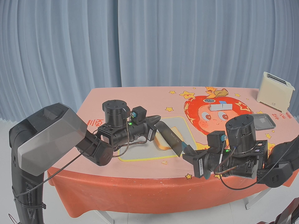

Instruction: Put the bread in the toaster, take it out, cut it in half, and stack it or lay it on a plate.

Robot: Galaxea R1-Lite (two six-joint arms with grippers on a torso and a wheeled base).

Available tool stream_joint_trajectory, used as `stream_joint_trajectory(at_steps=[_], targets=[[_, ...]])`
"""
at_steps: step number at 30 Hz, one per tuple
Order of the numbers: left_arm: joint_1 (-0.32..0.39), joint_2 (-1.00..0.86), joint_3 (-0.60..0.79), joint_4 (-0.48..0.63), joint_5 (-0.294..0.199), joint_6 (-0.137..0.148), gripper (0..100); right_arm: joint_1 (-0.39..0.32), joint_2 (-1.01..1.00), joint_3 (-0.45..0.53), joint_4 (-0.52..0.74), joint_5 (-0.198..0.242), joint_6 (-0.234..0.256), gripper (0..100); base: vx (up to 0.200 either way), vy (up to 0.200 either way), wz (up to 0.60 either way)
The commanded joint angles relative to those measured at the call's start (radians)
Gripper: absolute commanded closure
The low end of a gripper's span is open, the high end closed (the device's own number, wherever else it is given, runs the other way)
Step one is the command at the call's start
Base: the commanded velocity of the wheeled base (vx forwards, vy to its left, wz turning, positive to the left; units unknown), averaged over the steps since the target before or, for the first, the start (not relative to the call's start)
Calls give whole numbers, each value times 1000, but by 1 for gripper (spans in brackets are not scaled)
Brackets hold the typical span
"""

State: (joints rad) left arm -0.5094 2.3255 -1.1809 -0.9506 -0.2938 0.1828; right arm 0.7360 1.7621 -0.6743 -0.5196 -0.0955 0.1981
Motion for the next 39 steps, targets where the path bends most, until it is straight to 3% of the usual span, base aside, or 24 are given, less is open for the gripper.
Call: stream_joint_trajectory(at_steps=[1, 17, 22, 26, 32, 36, 39], targets=[[2, 21, 1, 4, -5, 0, 100, 0, 0, -1, -2, 0, 0, 100, 0, 0, 0], [0, -54, -68, 21, -15, -6, 100, 0, -1, -5, -4, -12, 0, 100, 0, 0, 0], [-5, -69, -123, 104, -34, 3, 100, 2, -3, -5, -4, -13, -2, 100, 0, 0, 0], [-8, -69, -151, 135, -36, 43, 100, 2, -3, -2, -4, -13, -2, 100, 0, 0, 0], [-11, -68, -178, 176, -51, 75, 100, 3, -3, -2, -4, -13, -2, 100, 0, 0, 0], [-11, -54, -160, 193, -71, 133, 100, 3, -3, -2, -4, -13, -2, 100, 0, 0, 0], [-11, -43, -154, 210, -71, 150, 100, 3, -6, -2, -4, -13, -2, 100, 0, 0, 0]])
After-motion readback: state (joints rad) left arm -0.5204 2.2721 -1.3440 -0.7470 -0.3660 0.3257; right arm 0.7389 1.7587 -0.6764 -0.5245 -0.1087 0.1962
